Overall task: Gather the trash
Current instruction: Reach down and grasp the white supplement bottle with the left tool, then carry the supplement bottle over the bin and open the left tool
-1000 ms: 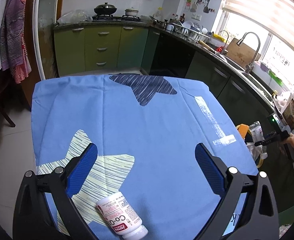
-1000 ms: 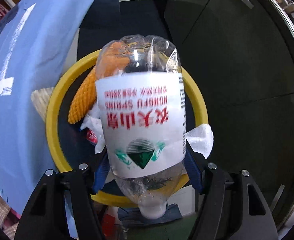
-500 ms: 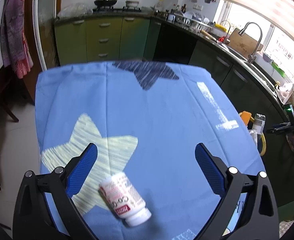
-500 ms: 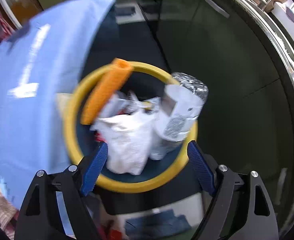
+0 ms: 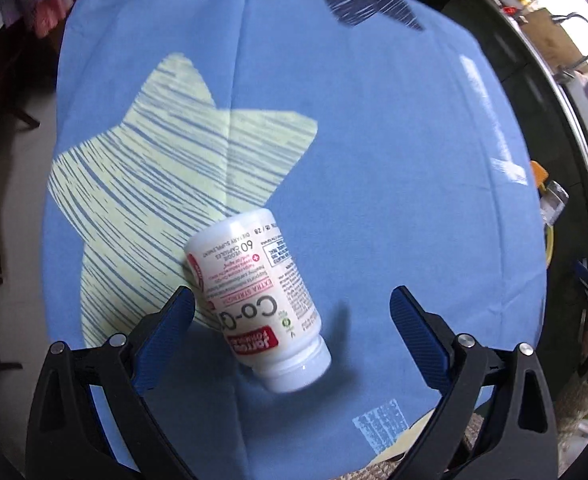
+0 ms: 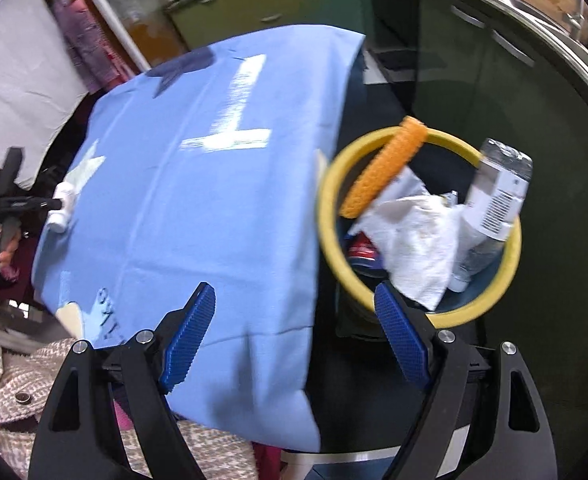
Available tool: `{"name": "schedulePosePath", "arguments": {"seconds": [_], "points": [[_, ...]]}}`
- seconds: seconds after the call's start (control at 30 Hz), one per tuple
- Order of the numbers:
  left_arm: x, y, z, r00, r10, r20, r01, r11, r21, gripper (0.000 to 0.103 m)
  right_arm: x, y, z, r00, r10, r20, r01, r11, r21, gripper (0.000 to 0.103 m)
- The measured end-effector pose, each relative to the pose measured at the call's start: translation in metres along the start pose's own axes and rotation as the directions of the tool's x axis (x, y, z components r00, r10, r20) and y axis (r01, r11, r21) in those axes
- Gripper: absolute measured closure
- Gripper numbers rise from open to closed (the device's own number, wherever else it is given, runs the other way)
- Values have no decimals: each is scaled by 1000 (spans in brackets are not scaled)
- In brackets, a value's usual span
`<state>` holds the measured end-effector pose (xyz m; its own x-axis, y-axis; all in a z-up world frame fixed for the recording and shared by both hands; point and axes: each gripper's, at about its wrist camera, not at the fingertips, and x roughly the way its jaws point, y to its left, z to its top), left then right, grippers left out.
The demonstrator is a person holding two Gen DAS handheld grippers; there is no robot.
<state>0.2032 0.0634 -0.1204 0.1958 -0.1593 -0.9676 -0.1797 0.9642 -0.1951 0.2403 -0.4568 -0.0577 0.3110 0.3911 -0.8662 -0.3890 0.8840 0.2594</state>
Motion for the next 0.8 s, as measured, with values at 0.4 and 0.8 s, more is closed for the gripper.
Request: {"name": "schedulePosePath", "arguments": {"seconds": [0.4,0.8], "points": [[6,-2,2,999,45,-3,-45,999,26,56,-5,26,-30,999,41,19,-41,998,-39,22],[-38,-127,-7,995,-12,103,-28,925,379,57,-31,5,-66,993,44,114,-52,996,71,22]]}}
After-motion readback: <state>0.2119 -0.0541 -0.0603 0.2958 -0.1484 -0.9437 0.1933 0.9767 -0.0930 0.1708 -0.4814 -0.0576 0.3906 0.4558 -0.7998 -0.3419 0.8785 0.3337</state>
